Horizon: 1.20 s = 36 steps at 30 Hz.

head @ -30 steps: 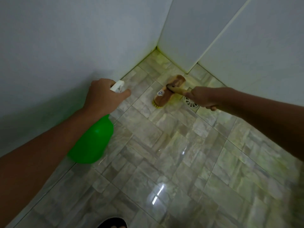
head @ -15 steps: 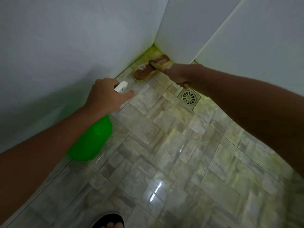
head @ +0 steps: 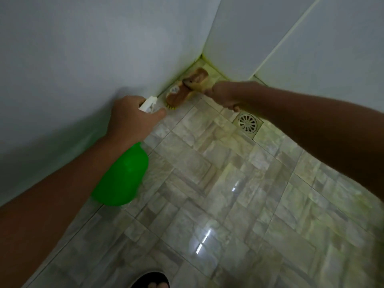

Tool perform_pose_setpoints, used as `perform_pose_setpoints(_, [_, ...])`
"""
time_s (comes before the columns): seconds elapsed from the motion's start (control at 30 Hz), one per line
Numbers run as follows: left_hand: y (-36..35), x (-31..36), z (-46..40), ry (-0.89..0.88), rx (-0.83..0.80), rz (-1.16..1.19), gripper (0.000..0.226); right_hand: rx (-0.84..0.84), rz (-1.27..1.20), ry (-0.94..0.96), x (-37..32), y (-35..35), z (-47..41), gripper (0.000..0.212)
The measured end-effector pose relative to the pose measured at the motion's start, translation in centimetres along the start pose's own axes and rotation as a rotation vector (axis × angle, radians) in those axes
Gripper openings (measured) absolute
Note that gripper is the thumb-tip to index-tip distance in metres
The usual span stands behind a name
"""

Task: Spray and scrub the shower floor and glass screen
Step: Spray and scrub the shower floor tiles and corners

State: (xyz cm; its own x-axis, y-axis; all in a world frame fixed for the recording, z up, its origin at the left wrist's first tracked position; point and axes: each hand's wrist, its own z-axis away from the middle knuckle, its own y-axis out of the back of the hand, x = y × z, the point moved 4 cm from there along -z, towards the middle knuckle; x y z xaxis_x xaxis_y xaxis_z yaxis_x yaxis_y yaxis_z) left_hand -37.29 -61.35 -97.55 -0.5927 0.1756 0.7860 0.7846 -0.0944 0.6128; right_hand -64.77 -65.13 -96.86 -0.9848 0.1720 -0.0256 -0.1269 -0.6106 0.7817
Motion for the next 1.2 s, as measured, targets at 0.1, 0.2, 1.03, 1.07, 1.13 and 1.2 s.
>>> perform_pose_setpoints(0.1, [0.5,-0.4,0.2,0.008,0.025,0.021,0.056,-0.011,-0.069,-0.027,0.0,2.4,-1.9,0.067])
perform_pose_setpoints(0.2, [0.7,-0.8,0.5,0.006,0.034,0.023,0.059,-0.028,-0.068,-0.082,0.9,3.7,-3.2,0.071])
perform_pose_setpoints(1.03, [-2.3,1.5,2.2,-0.122,-0.173,-0.047,0.061,0.021,-0.374,-0.111,0.9,0.3,4.3,0.048])
perform_pose_setpoints(1.07, [-2.3,1.5,2.2,-0.117,-0.176,-0.039,0.063,0.008,-0.379,-0.122,0.7,-0.3,4.1,0.058])
perform_pose_setpoints(1.13, [-2.3,1.5,2.0,-0.100,-0.174,-0.019,0.060,-0.019,-0.406,-0.131,1.0,-2.2,4.9,0.060])
perform_pose_setpoints(1.2, [-2.3,1.6,2.0,-0.090,-0.174,-0.015,0.056,-0.022,-0.403,-0.122,2.5,-5.1,7.3,0.055])
